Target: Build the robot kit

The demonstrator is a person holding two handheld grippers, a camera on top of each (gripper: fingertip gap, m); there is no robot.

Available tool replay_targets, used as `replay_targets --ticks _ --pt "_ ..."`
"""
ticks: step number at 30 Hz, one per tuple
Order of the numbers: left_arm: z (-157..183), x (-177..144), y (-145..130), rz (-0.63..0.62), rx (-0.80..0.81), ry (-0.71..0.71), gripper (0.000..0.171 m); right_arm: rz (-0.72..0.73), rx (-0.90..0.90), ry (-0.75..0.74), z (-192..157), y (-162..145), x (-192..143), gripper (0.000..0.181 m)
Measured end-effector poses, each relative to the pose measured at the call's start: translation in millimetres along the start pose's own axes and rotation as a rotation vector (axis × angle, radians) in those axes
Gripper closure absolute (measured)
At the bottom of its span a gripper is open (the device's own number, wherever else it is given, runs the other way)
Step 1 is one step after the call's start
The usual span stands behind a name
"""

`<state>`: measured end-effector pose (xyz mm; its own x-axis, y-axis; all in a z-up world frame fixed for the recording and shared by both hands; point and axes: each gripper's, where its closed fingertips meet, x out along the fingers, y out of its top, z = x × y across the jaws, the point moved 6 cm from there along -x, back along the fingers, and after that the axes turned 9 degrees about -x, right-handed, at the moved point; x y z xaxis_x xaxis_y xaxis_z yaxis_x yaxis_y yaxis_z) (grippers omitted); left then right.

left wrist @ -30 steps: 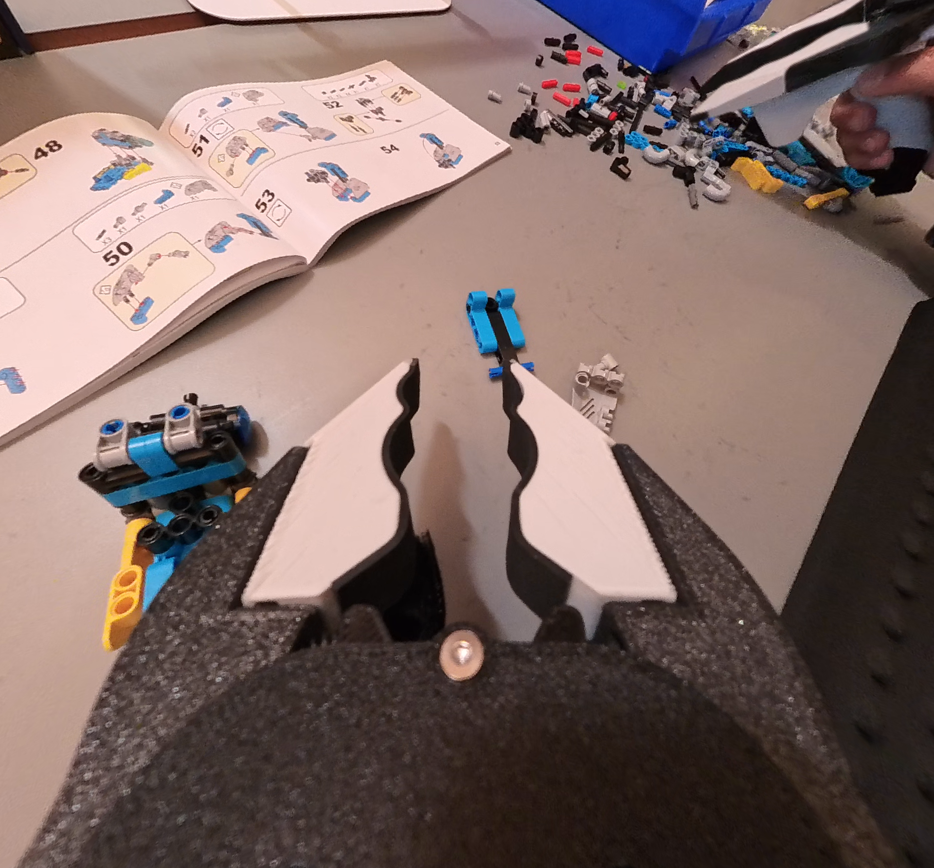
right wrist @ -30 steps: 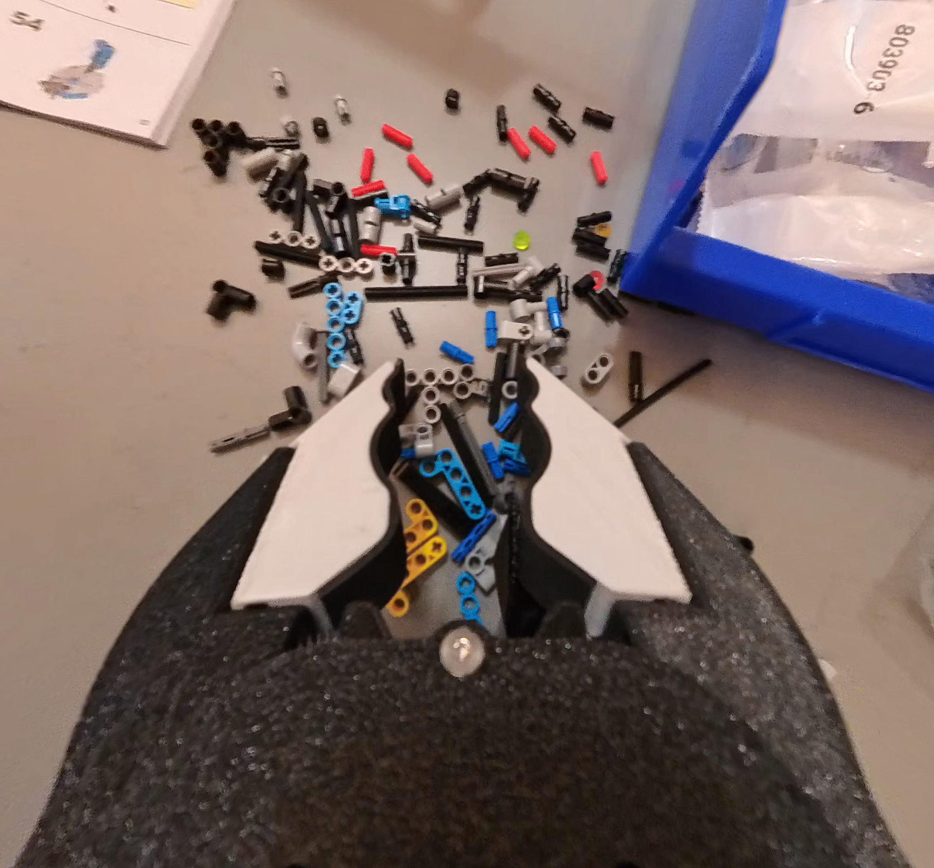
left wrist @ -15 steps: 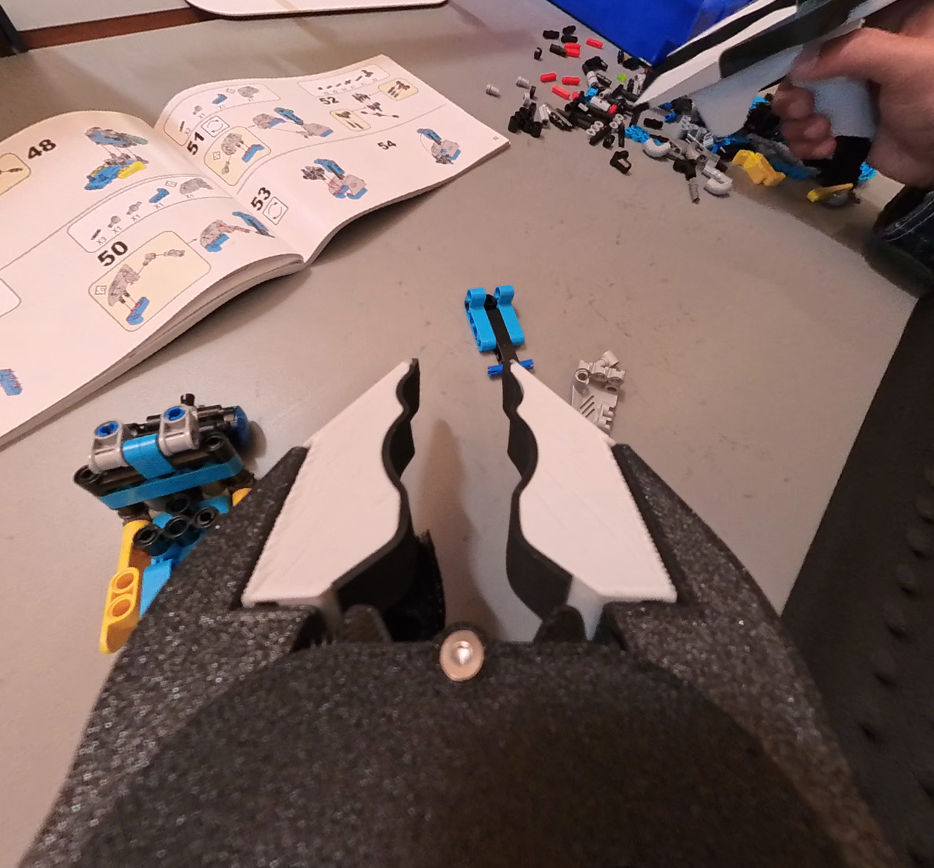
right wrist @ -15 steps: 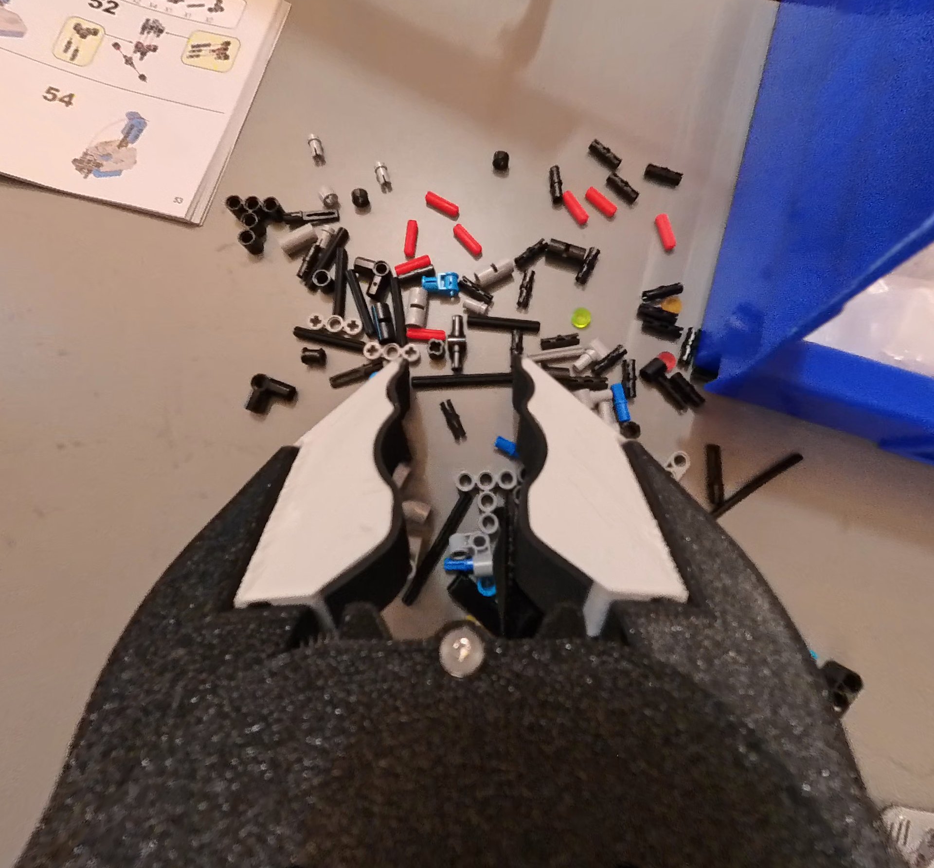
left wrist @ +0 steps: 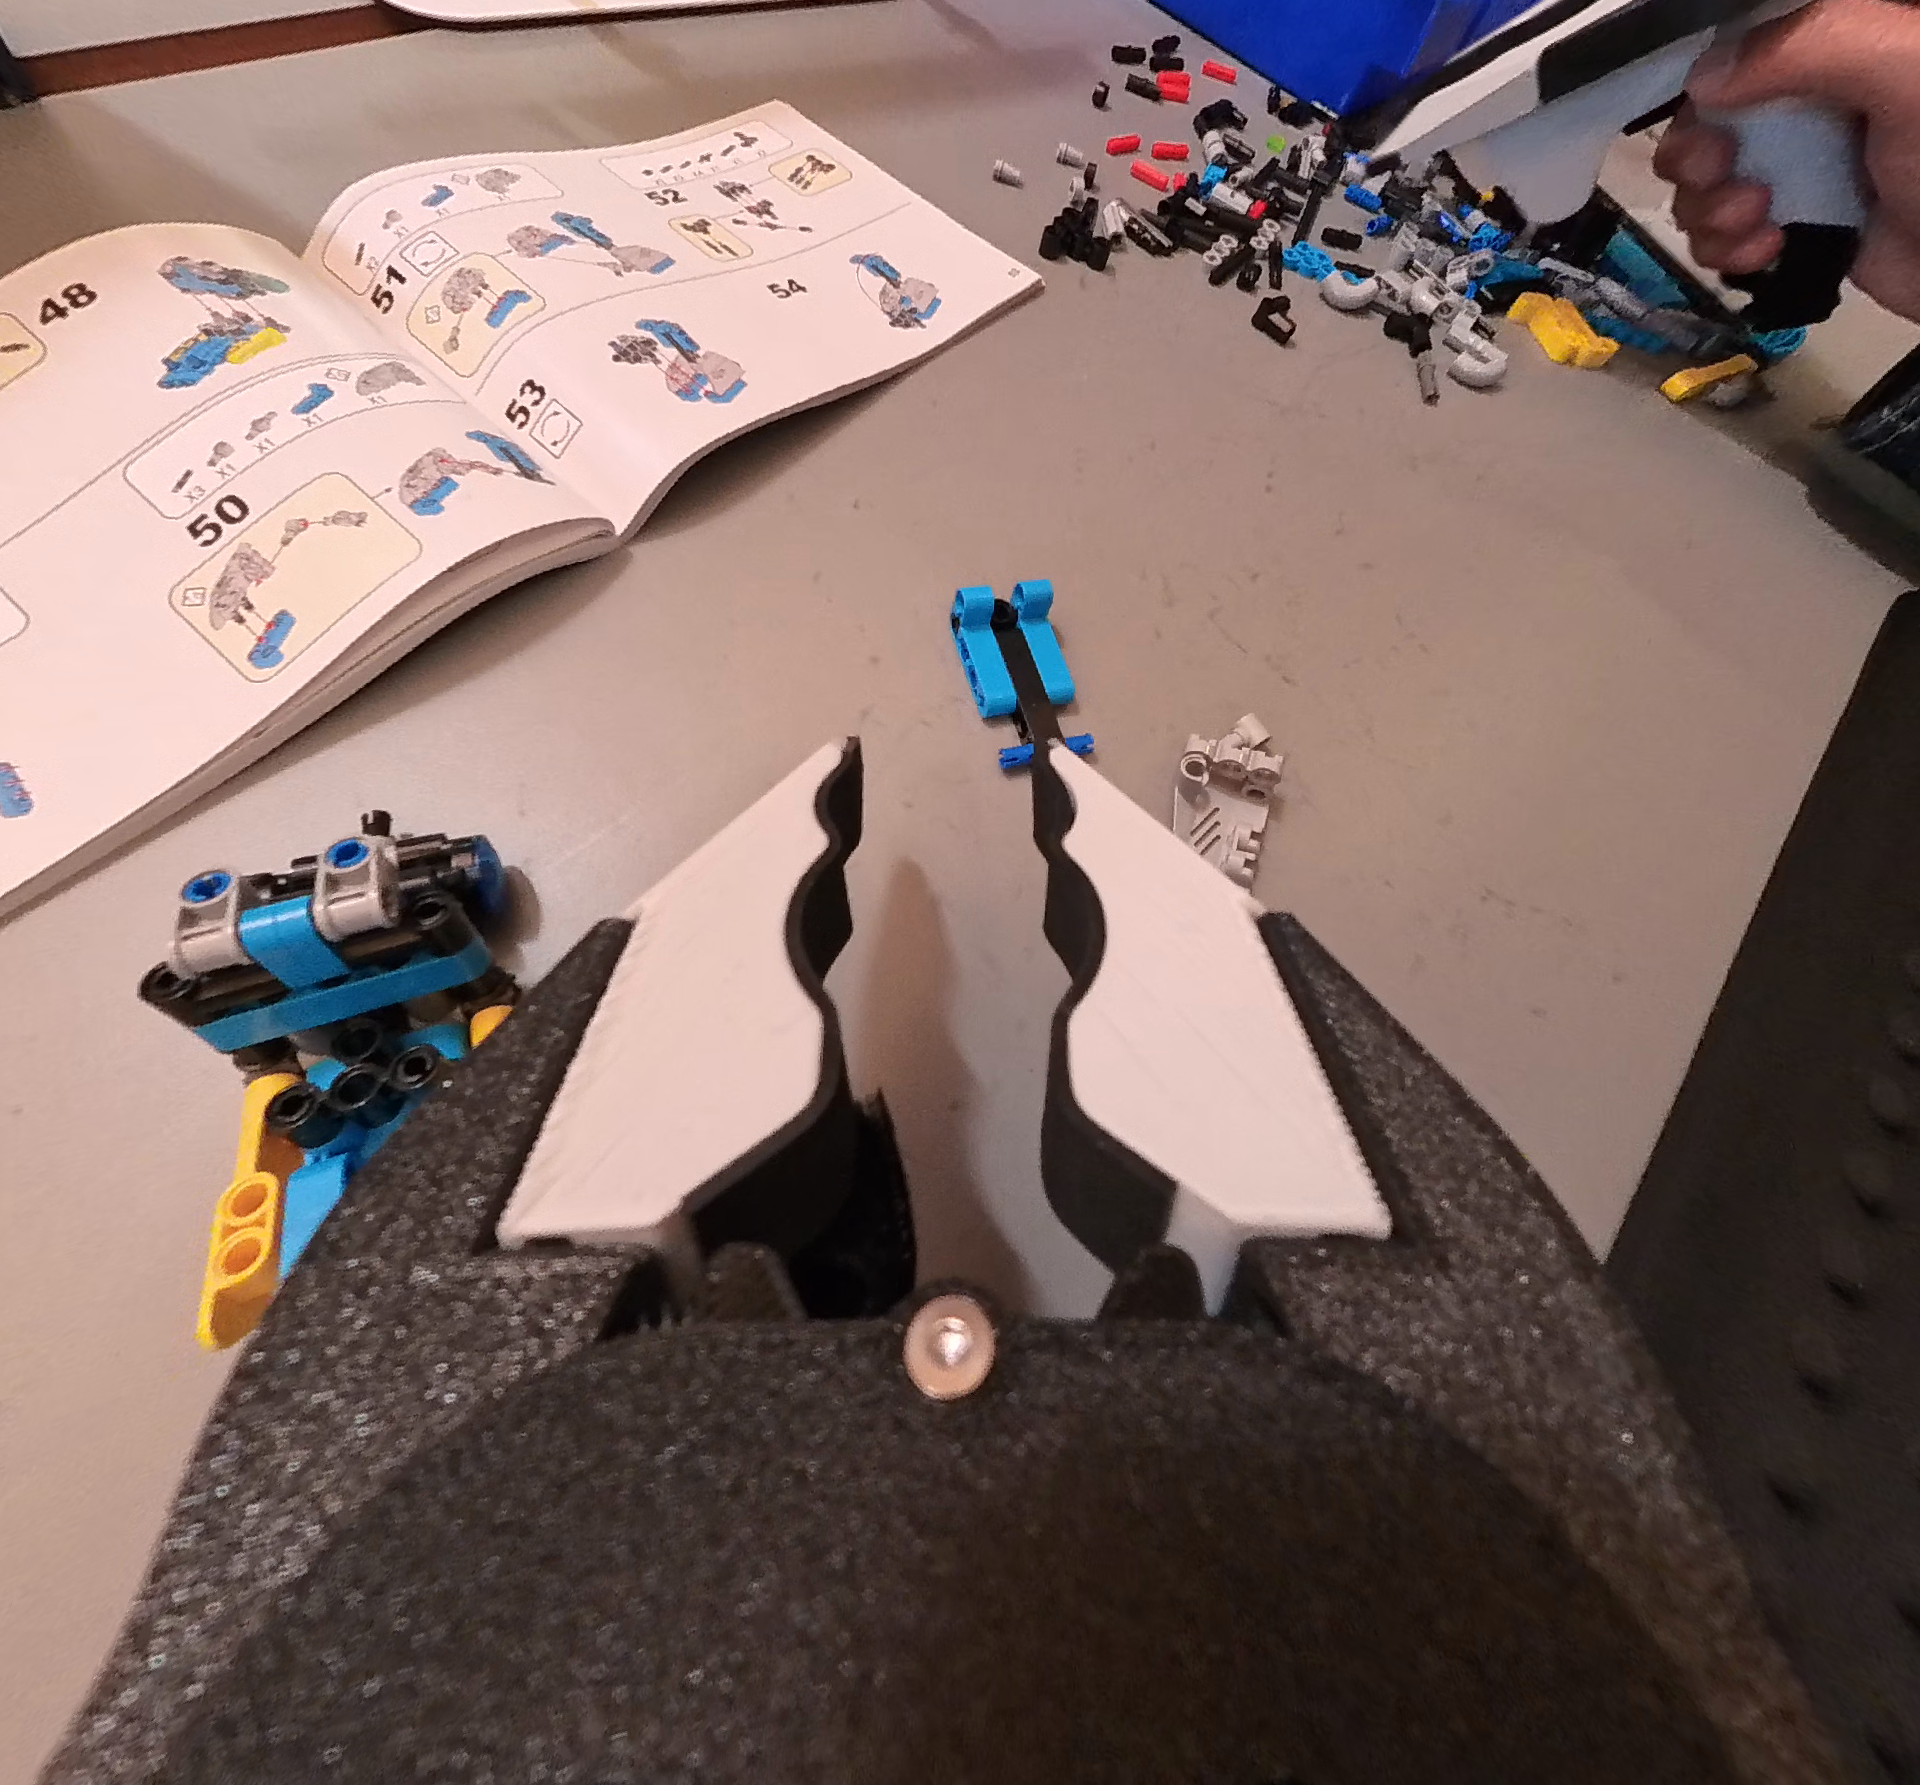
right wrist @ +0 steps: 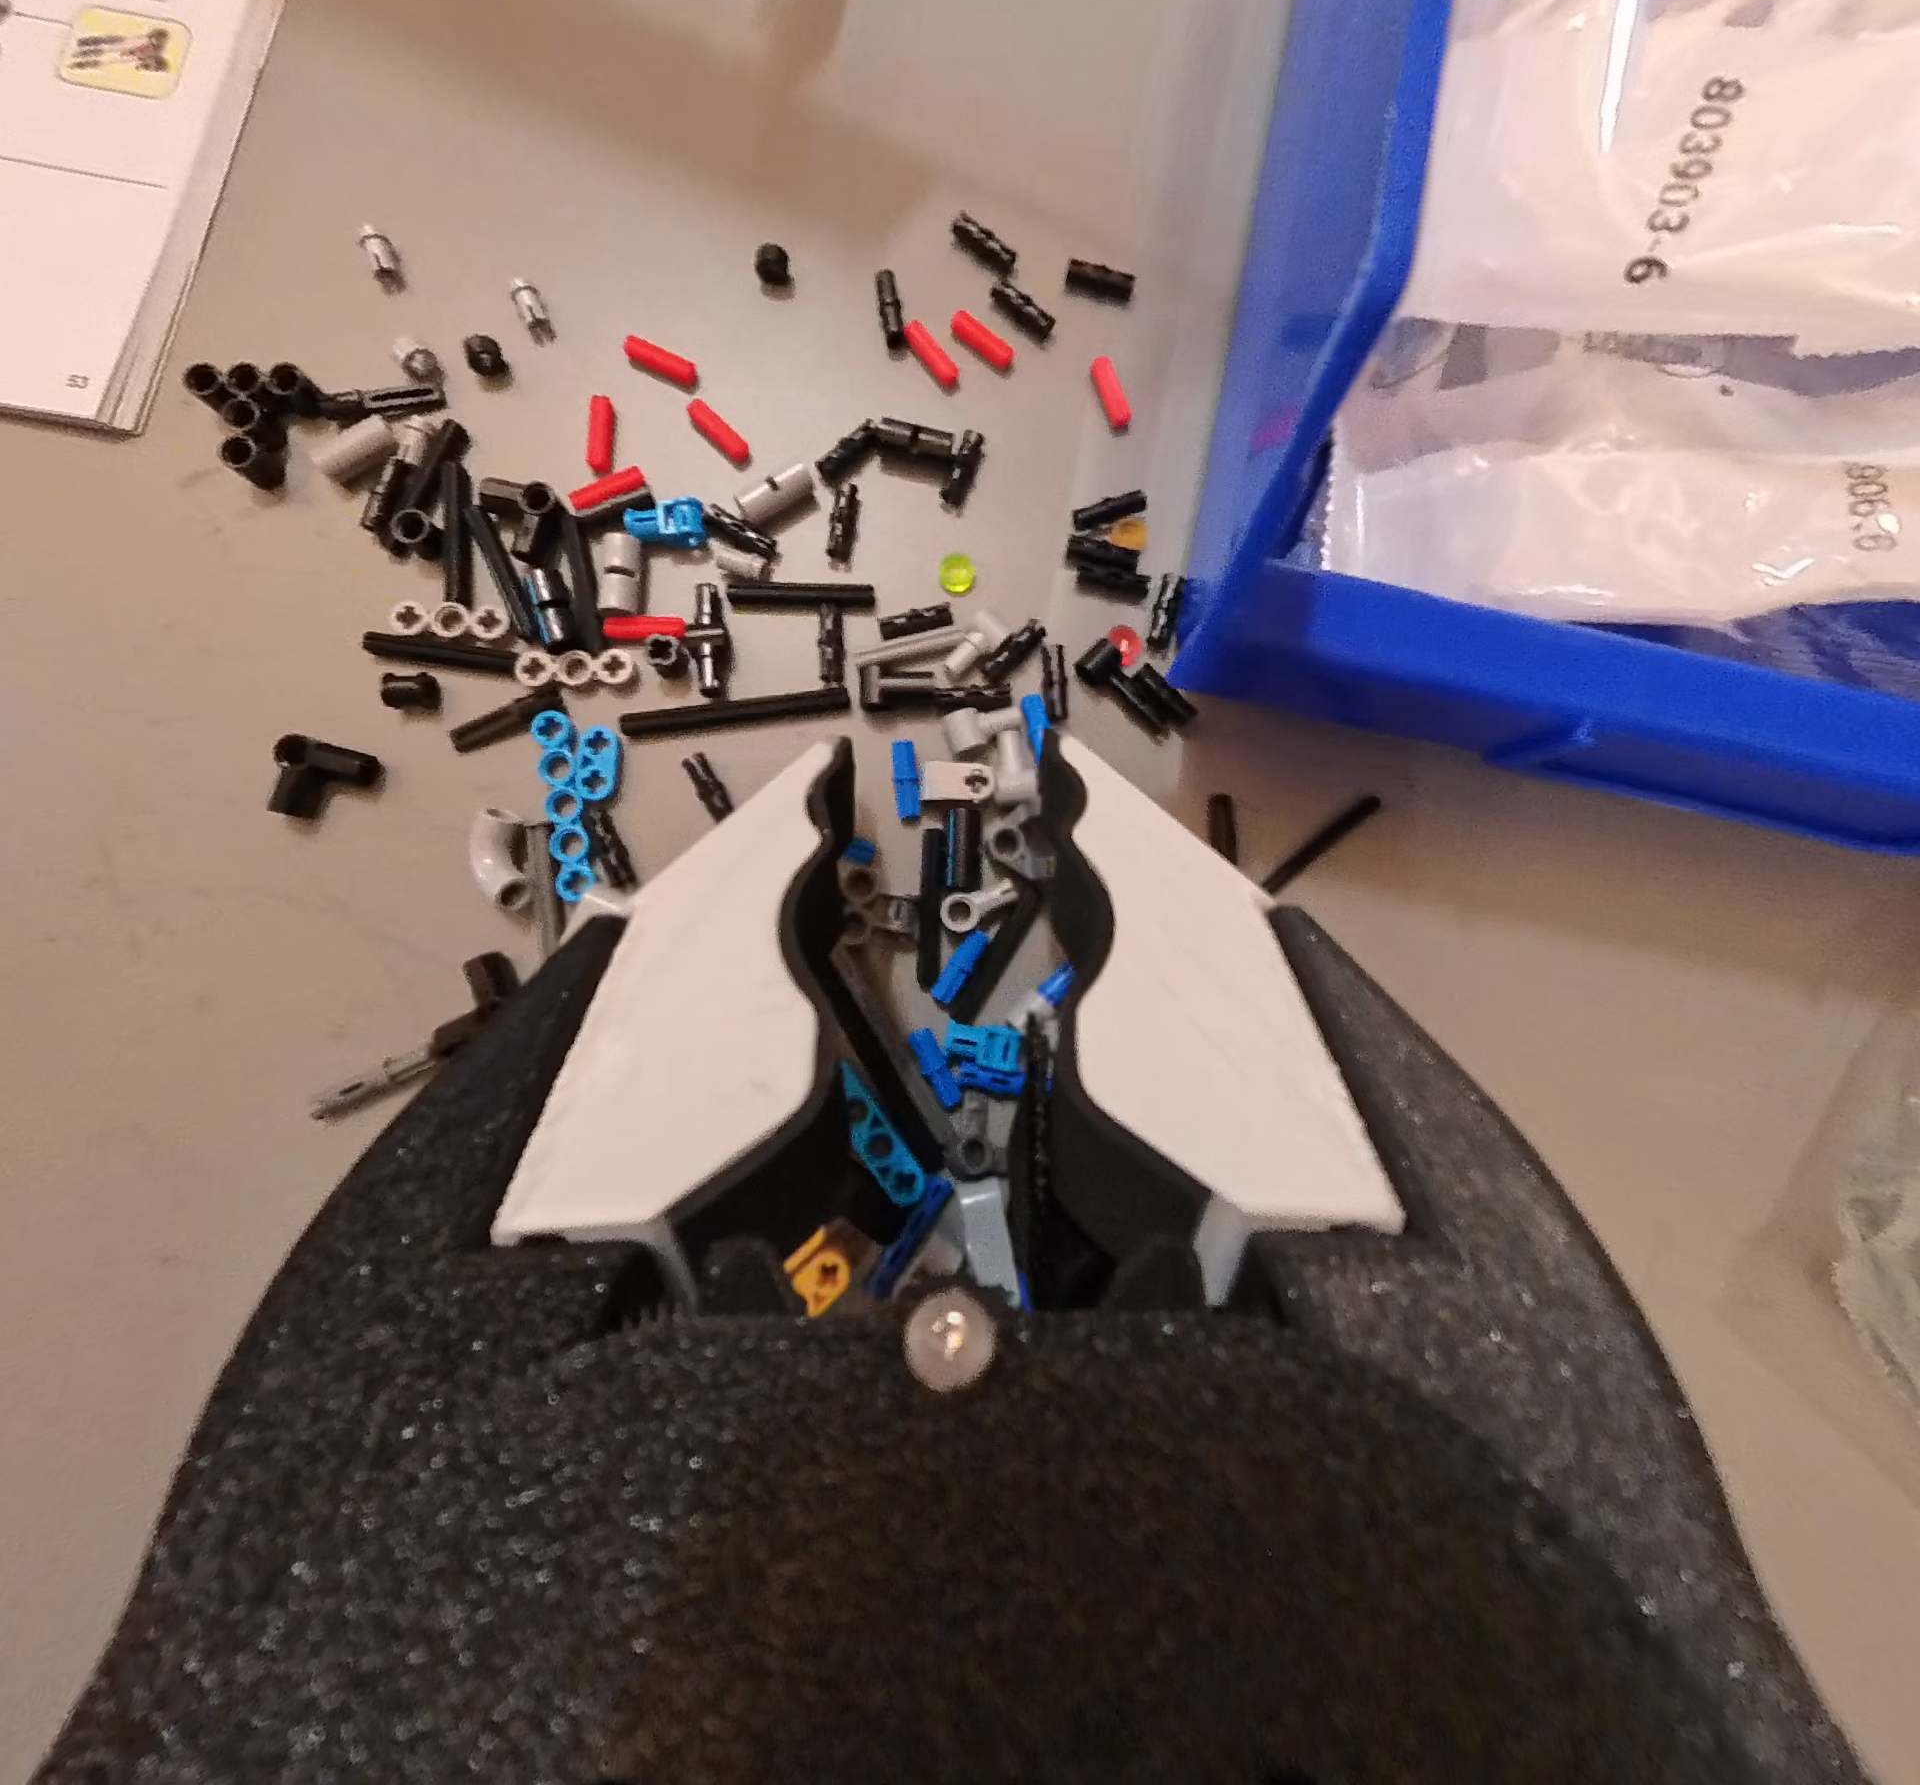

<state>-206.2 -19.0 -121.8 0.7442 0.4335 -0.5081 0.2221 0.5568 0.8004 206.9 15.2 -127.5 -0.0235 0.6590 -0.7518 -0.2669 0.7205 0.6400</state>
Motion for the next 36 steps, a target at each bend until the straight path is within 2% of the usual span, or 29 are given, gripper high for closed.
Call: replay_targets --ticks 10,18,23,25,30,36 --pt "-1 0 0 0.001 -0.004 0.005 0.139 -0.005 -0.005 -0.012 10 -2 -9 0.149" --pt "-1 1 0 -0.001 0.007 0.014 0.139 -0.024 -0.06 0.042 -2 -16 -21 0.149" --pt "-1 0 1 0.007 0.014 0.022 0.139 -0.009 -0.11 0.112 -12 -27 -37 0.135" --pt "-1 0 1 0.007 0.014 0.023 0.139 -0.013 -0.097 0.1 -11 -32 -42 0.136" --pt "-1 0 1 0.01 0.018 0.027 0.139 -0.018 -0.056 0.183 -18 -44 -58 0.135" --pt "0 0 0 0.009 0.026 0.034 0.139 -0.015 -0.011 0.157 -4 -58 -73 0.136"
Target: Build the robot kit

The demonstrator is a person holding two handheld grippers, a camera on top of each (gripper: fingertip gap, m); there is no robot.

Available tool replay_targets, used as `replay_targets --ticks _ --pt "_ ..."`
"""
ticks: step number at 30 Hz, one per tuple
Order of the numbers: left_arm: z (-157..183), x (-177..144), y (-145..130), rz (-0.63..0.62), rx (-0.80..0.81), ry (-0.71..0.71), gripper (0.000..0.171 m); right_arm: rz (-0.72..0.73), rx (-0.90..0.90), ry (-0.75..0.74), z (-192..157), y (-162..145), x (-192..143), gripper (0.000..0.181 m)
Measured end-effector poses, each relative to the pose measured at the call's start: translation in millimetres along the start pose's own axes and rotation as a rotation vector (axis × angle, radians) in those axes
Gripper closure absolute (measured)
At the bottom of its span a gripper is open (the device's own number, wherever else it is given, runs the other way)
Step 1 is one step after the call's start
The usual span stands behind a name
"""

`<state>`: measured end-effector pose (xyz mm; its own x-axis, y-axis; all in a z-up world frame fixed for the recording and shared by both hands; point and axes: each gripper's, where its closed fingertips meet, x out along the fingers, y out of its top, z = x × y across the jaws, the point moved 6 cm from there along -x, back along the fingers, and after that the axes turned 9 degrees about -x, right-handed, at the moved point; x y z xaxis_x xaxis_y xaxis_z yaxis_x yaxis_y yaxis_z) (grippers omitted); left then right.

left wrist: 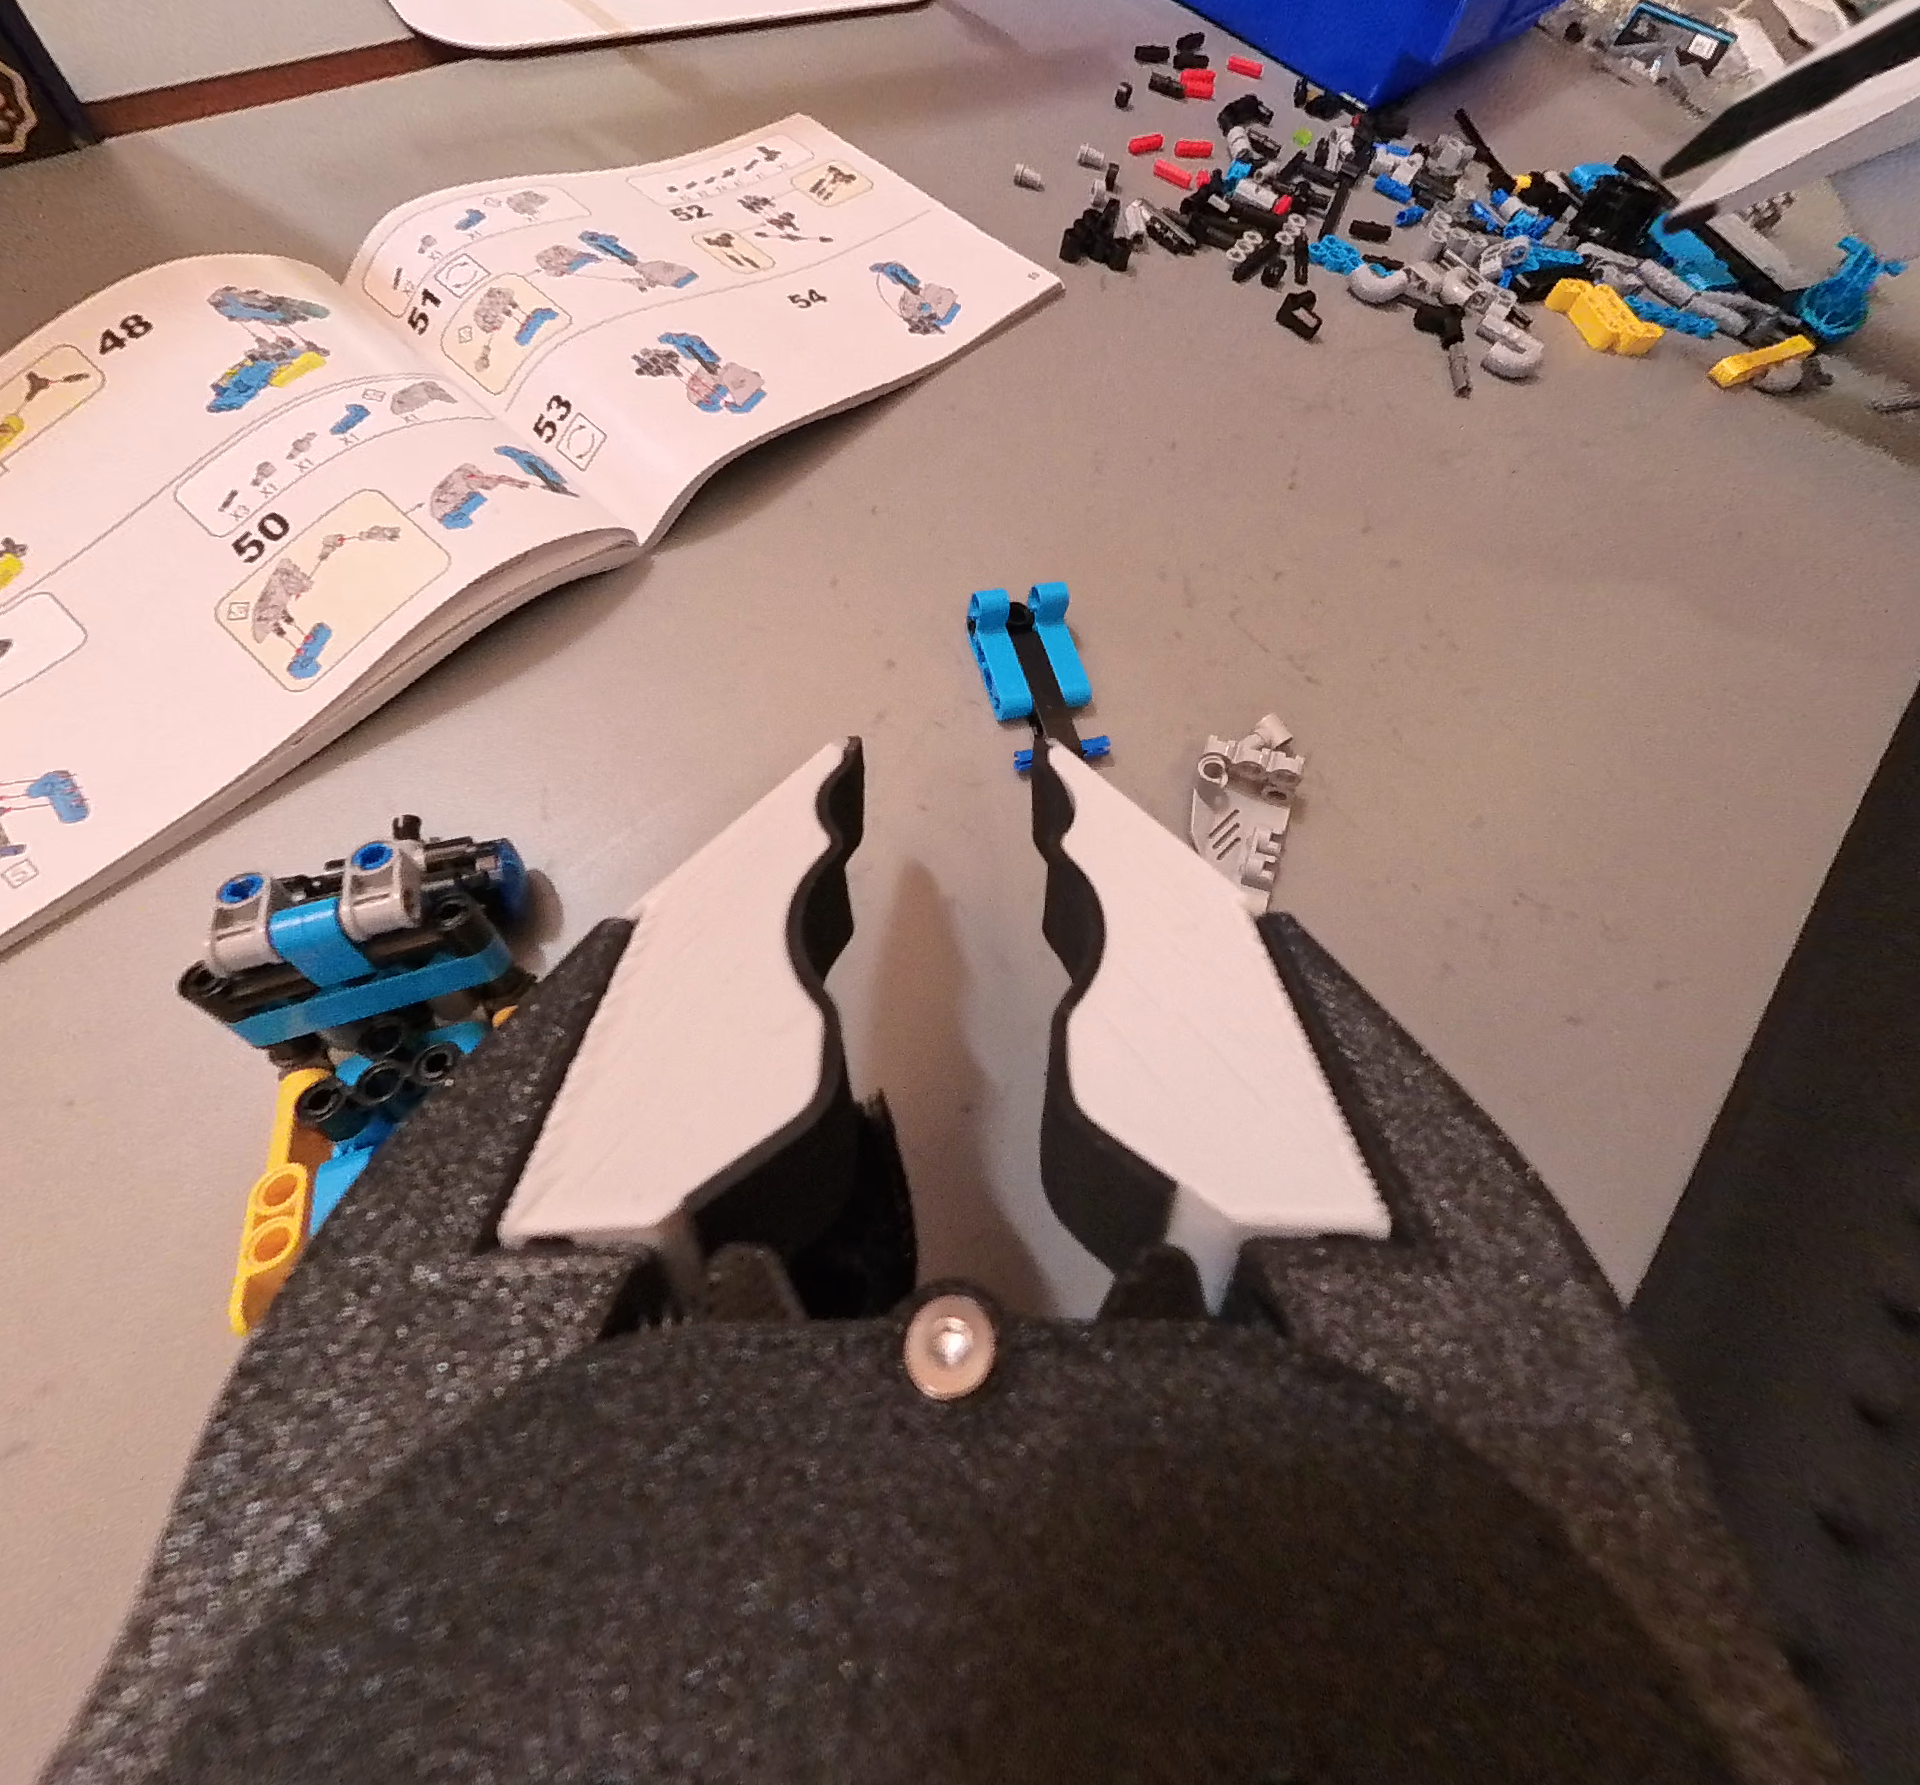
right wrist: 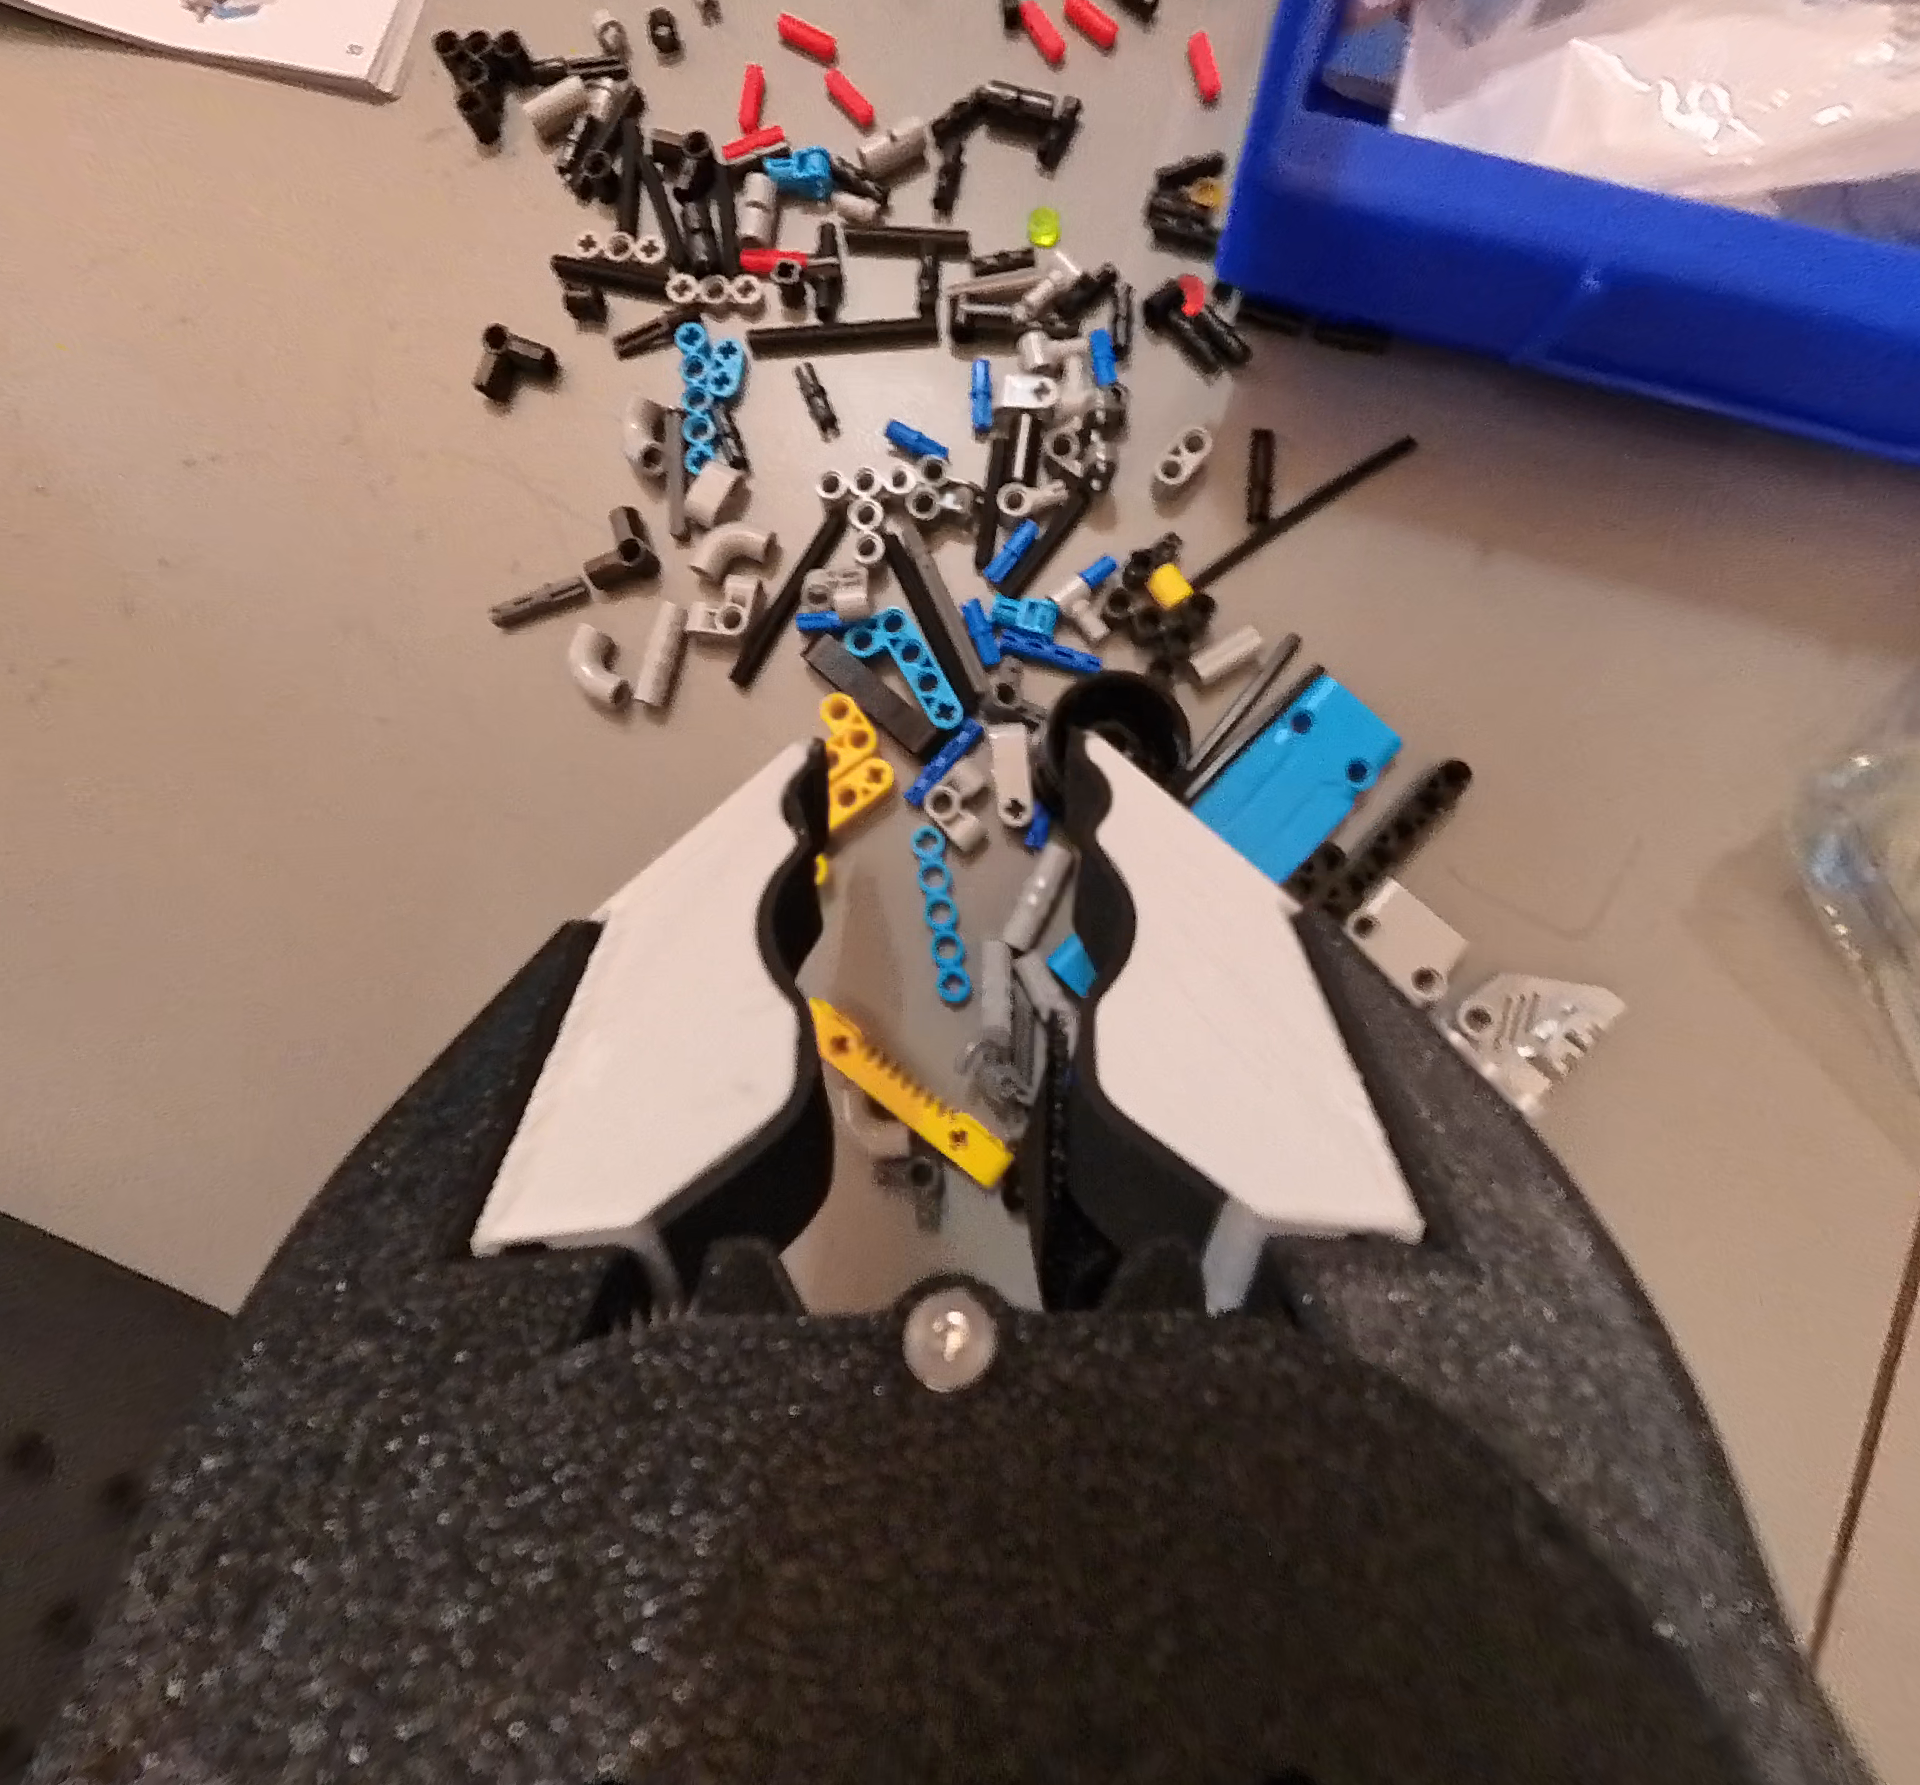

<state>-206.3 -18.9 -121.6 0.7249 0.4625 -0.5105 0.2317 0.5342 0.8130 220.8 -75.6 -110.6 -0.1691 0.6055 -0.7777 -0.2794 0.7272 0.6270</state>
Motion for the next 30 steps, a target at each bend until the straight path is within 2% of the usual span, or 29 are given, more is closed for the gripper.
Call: replay_targets --ticks 7,17,22,30 --pt "-1 -1 0 0.003 -0.003 0.005 0.139 0.007 0.065 -0.025 16 -10 -11 0.143" --pt "-1 0 -1 -0.001 0.005 0.016 0.14 -0.062 -0.027 -0.015 16 -41 -40 0.148" --pt "-1 0 -1 -0.002 0.006 0.019 0.14 -0.076 -0.04 0.018 5 -48 -35 0.148" --pt "-2 -1 -1 0.001 0.005 0.025 0.14 -0.084 -0.079 0.032 -1 -40 -23 0.149"
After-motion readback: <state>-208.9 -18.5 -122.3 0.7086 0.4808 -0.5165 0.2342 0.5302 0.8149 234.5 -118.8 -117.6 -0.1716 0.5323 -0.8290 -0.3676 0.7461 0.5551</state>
